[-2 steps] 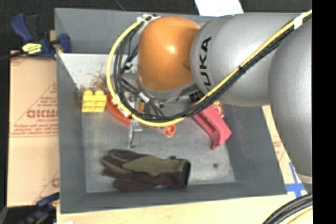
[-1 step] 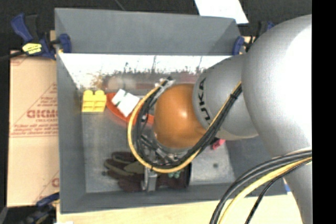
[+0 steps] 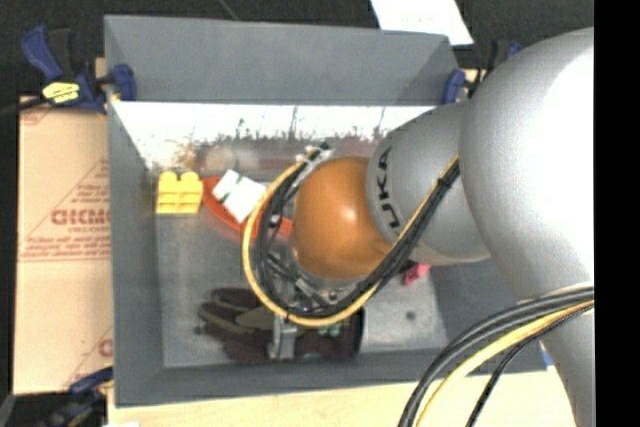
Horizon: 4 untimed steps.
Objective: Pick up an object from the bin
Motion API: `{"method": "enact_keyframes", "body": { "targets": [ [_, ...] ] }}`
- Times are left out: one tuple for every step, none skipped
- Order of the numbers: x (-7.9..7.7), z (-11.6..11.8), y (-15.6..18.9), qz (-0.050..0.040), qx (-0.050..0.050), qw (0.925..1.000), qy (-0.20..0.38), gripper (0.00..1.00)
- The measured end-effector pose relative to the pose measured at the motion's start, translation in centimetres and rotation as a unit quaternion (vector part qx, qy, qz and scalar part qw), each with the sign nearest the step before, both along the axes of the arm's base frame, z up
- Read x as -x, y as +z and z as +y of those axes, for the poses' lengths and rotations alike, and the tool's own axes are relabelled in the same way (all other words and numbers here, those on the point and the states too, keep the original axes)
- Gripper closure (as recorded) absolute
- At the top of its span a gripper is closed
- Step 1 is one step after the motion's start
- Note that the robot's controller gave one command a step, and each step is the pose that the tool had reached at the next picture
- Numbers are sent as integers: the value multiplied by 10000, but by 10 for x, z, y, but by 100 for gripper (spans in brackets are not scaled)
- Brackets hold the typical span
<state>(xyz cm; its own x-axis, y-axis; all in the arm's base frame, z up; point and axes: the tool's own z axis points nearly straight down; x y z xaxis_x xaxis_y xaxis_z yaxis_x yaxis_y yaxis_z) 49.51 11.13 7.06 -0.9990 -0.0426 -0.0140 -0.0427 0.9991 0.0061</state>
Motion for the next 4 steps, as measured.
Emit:
{"method": "enact_keyframes", "body": {
  "targets": [
    [1,0,1,24,7,10000,72,0],
    [0,-1,1,5,-4,10000,4,0],
    [0,-1,1,12,-7,10000,32,100],
    [0,-1,1,12,-7,10000,31,100]
  ]
}}
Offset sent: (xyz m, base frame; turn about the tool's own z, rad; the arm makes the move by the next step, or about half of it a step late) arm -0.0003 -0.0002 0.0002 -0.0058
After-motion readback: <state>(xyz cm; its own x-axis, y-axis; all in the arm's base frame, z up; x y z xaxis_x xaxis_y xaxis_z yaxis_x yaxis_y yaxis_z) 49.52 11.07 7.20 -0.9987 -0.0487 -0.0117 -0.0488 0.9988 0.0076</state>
